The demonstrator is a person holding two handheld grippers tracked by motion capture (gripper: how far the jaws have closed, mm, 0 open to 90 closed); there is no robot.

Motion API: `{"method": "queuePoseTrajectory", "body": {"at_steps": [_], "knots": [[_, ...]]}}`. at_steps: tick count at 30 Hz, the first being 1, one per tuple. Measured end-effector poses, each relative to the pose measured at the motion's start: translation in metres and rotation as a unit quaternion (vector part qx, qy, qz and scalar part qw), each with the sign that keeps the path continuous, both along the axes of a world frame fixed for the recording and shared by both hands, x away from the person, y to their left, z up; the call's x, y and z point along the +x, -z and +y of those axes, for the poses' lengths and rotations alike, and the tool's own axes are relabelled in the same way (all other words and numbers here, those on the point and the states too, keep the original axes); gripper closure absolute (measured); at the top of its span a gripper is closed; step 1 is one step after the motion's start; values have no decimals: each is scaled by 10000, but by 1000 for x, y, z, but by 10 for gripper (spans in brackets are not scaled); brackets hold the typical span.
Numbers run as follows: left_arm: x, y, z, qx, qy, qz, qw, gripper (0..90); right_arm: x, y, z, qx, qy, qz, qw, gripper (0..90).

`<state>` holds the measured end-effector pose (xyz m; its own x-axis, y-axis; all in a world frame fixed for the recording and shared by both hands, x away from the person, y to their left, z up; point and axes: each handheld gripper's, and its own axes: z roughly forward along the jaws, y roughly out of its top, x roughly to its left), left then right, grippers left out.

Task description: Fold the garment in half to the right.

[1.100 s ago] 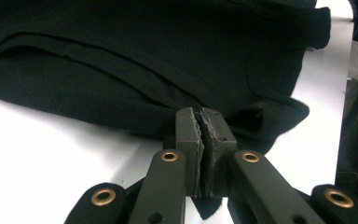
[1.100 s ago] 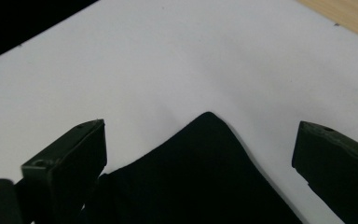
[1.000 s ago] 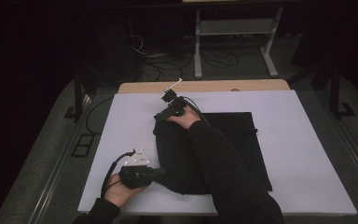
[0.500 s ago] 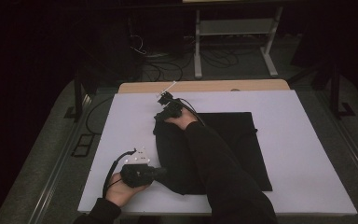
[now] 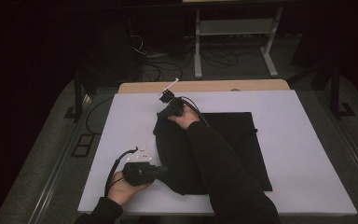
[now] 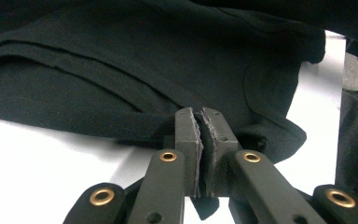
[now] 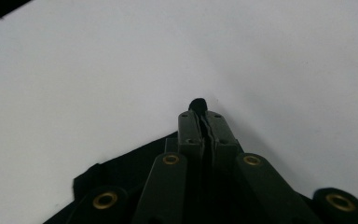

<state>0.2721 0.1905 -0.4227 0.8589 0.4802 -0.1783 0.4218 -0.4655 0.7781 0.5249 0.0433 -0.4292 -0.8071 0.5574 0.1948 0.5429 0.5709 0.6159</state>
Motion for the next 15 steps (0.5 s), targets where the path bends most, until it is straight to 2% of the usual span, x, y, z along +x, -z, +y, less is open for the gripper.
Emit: {"method": "queuePoseTrajectory", "body": {"at_steps": [8, 15], "knots": [[-3, -5, -4, -17, 5, -24, 10000, 840, -10, -28, -14, 273, -37, -94, 9996, 855], [-5, -11, -10, -2, 71, -73, 9999, 840, -21, -46, -34, 513, 11, -224, 9984, 855]]}}
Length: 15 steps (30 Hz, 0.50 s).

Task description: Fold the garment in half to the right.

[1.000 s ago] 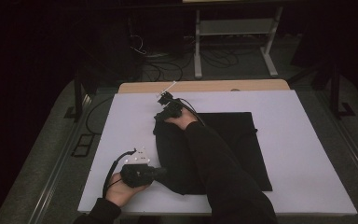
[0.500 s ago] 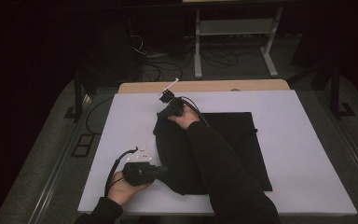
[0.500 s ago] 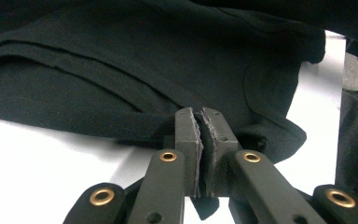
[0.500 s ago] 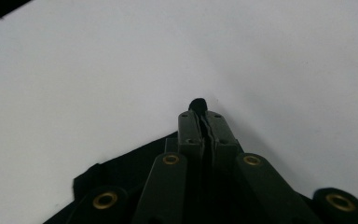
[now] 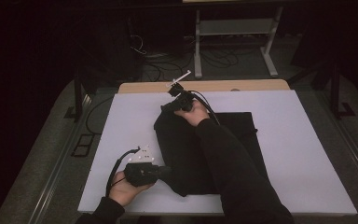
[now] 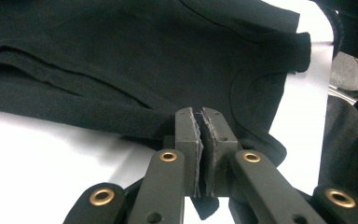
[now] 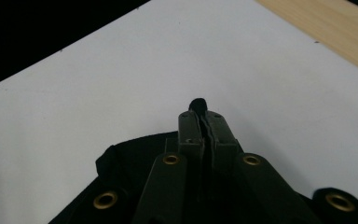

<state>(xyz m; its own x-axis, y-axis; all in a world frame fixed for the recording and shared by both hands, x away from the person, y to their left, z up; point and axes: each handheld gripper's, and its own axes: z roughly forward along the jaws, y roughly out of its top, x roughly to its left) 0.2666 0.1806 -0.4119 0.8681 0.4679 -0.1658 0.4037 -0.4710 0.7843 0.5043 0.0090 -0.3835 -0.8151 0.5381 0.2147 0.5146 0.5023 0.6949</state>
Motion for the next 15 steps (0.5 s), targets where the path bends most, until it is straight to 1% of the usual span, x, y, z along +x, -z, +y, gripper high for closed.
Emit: {"method": "queuePoseTrajectory", "body": {"at_steps": [1, 4, 5, 7, 12, 15], "knots": [[0, -1, -1, 9, 22, -3, 10000, 841, -1, -2, -3, 44, 10, -12, 10000, 854], [2, -3, -4, 23, 64, -21, 10000, 842, -4, -8, -11, 62, 24, -86, 9999, 855], [2, -4, -5, 29, 86, -40, 10000, 842, -5, -11, -14, 136, 34, -91, 9999, 855], [3, -6, -7, 36, 120, -54, 9999, 843, -7, -14, -19, 176, 52, -137, 9997, 855], [5, -9, -15, 35, 207, -90, 9997, 844, -11, -19, -33, 246, 102, -185, 9995, 854], [6, -10, -20, 46, 256, -92, 9996, 844, -12, -21, -41, 306, 156, -156, 9993, 854]]}}
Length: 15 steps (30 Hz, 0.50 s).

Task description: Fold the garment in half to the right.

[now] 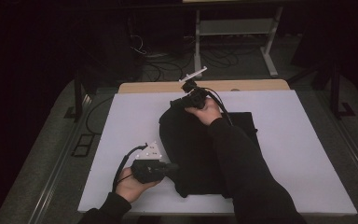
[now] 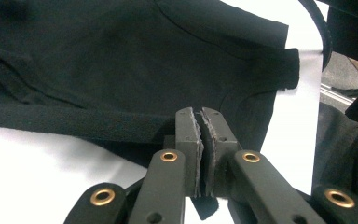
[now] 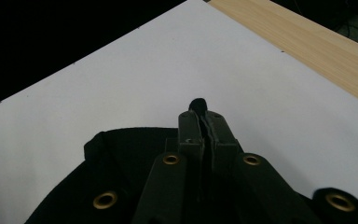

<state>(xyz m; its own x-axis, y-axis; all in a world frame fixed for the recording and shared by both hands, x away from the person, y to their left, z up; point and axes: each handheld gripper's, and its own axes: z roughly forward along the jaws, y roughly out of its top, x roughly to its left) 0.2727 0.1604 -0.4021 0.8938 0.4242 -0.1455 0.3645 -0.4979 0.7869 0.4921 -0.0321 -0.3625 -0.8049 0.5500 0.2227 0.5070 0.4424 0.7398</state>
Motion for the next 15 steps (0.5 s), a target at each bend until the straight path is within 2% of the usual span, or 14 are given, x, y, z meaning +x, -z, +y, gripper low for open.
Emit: {"method": "queuePoseTrajectory", "body": {"at_steps": [15], "knots": [[4, -6, -17, -48, 153, -43, 9999, 844, -1, -7, -24, 133, 153, -62, 9998, 854]]}}
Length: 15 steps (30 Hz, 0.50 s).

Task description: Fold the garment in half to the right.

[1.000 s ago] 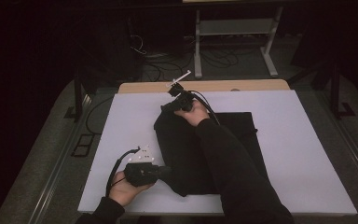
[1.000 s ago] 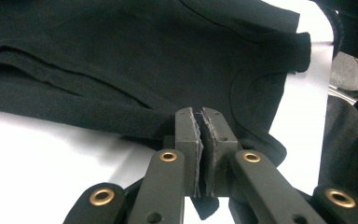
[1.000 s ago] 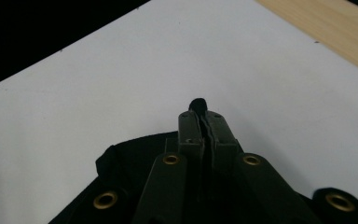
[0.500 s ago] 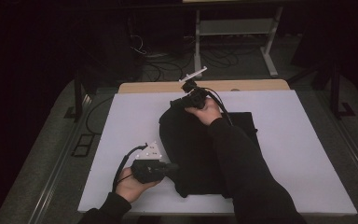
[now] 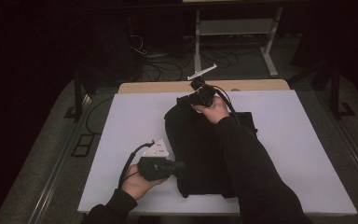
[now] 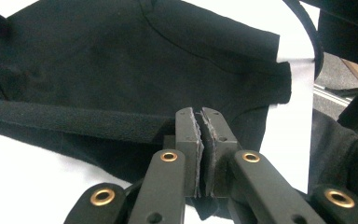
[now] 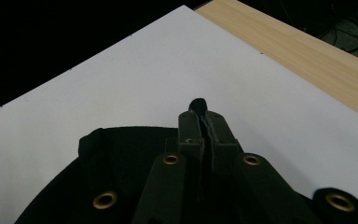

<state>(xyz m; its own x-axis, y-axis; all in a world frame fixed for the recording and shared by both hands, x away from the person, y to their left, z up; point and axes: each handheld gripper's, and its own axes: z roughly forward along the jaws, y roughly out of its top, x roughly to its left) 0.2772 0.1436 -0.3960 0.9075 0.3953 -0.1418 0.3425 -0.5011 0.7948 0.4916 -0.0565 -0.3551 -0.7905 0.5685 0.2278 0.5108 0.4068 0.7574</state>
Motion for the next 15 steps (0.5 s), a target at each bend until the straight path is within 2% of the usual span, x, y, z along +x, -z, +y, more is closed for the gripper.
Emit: {"method": "queuePoseTrajectory", "body": {"at_steps": [15], "knots": [[3, -2, -23, -25, 206, -5, 9998, 843, -1, -2, -23, 120, 170, 5, 9998, 853]]}}
